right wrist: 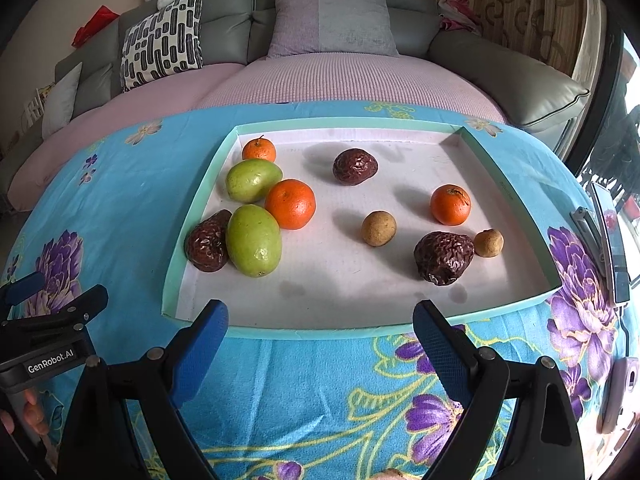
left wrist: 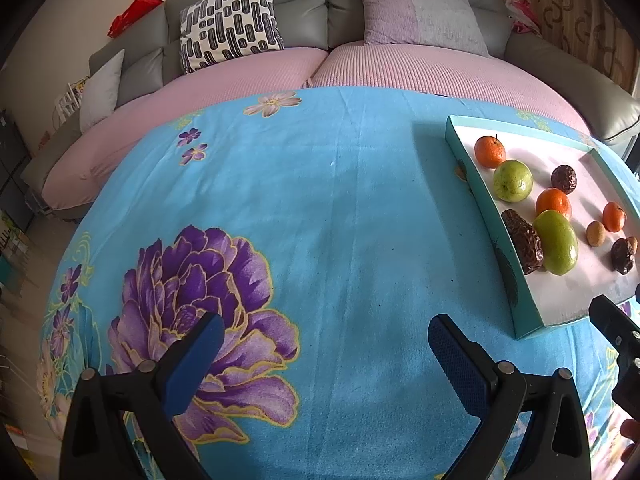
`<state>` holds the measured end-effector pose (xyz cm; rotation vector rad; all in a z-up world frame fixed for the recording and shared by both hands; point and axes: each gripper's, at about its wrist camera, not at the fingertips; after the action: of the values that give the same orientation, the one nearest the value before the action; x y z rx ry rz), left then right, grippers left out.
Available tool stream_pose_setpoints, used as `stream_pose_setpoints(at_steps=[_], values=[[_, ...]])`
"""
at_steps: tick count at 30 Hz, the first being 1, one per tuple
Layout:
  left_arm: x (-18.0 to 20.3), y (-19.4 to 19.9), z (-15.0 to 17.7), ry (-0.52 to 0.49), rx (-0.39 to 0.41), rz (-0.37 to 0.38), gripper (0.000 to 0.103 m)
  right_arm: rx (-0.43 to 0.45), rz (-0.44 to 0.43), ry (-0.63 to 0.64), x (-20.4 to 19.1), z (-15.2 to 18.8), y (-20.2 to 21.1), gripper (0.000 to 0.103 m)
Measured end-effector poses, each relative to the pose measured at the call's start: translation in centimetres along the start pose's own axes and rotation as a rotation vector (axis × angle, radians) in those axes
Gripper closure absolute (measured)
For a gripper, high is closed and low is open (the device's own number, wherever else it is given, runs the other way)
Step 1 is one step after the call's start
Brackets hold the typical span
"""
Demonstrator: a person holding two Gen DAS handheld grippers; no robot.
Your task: Organize fruits
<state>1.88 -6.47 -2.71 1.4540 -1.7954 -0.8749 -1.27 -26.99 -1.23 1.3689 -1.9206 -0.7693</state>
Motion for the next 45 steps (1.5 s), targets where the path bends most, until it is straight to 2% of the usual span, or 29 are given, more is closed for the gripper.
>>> stream_pose_setpoints(at_steps=[45], values=[[-0.27, -0.53, 0.09, 0.009, -0.025, -0.001, 0.000, -0.014, 0.007, 0.013, -0.20, 0.12, -0.31, 0.009]])
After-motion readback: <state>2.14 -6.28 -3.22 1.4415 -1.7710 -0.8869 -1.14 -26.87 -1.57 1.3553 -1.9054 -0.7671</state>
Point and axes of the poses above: each gripper's, at about its wrist camera, not at the fingertips, and y roughly against the way its jaws point, x to its right, z to its underside, and after that the axes turned 12 degrees about z, right-handed
